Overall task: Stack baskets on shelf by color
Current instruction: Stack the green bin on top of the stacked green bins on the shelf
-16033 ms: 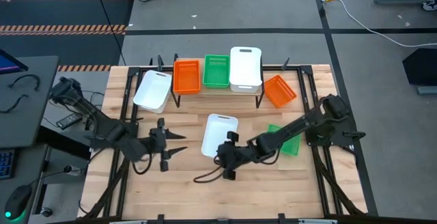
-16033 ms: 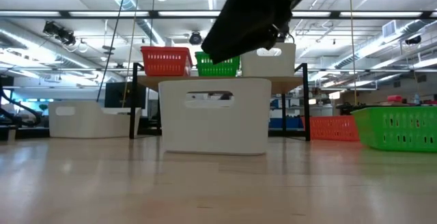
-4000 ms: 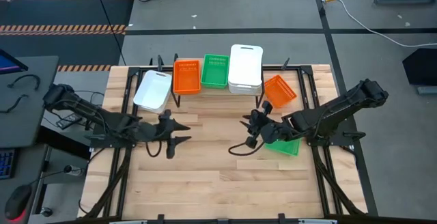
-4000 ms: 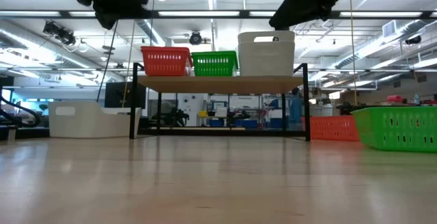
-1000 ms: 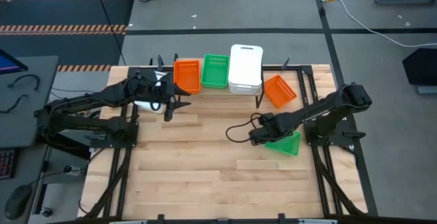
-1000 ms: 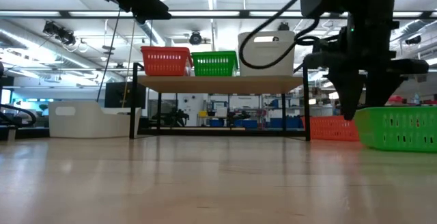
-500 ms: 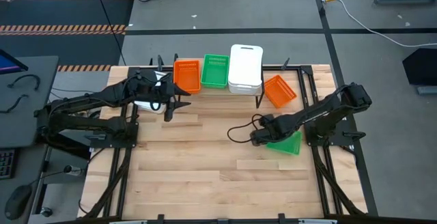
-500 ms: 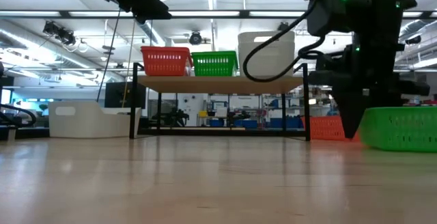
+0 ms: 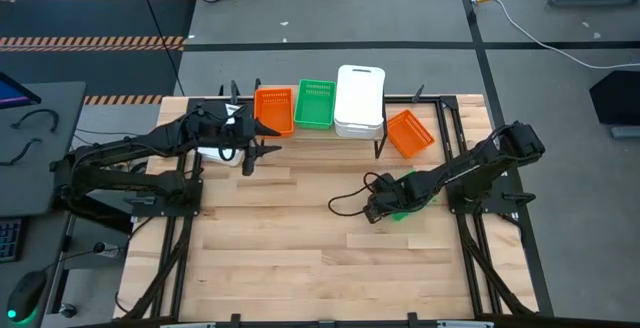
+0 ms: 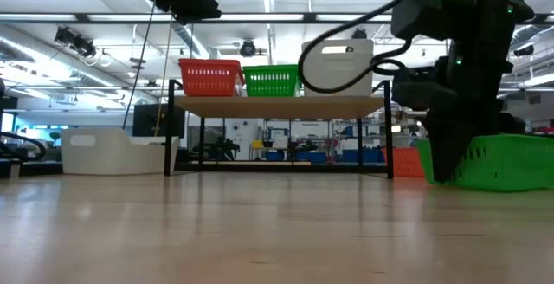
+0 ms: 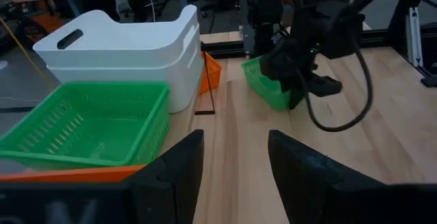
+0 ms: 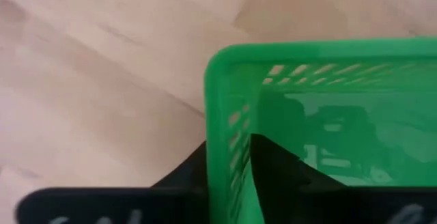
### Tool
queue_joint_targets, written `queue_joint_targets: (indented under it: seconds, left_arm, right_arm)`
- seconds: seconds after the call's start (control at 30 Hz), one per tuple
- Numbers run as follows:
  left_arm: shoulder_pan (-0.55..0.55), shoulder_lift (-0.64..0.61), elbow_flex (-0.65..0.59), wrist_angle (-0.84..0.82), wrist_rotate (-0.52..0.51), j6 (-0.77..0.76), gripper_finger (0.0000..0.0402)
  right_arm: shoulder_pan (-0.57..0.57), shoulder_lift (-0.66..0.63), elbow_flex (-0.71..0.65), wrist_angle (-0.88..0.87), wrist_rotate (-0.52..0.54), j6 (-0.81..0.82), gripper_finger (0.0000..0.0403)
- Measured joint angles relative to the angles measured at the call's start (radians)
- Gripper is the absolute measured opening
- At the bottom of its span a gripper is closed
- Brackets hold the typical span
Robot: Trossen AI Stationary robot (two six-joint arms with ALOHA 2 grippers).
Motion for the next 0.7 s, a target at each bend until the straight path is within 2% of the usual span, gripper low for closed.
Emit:
queue_joint_targets:
  seconds: [0.17,0.27,0.5,0.6,0.7]
  left_arm:
    - [-0.013,0.0,0.0,-0.003,0.0,-0.004,0.0172]
    - [-0.023,0.0,0.0,-0.001,0.0,-0.002,0.0172]
    - [-0.044,0.0,0.0,0.081,-0.019,0.053,0.0172]
    - [-0.06,0.0,0.0,0.086,-0.019,0.049,0.0172]
    - [-0.074,0.0,0.0,0.088,-0.019,0.048,0.0172]
  right_arm:
    - [0.02,0.0,0.0,0.076,-0.031,-0.017,0.0041]
    - [0.039,-0.002,0.001,0.205,-0.039,-0.071,0.0022]
    - [0.061,-0.002,0.003,0.639,-0.01,-0.406,0.0014]
    - [0.049,-0.001,0.003,0.727,-0.011,-0.561,0.0011]
    - [0.031,0.002,0.044,0.712,-0.017,-0.709,0.0008]
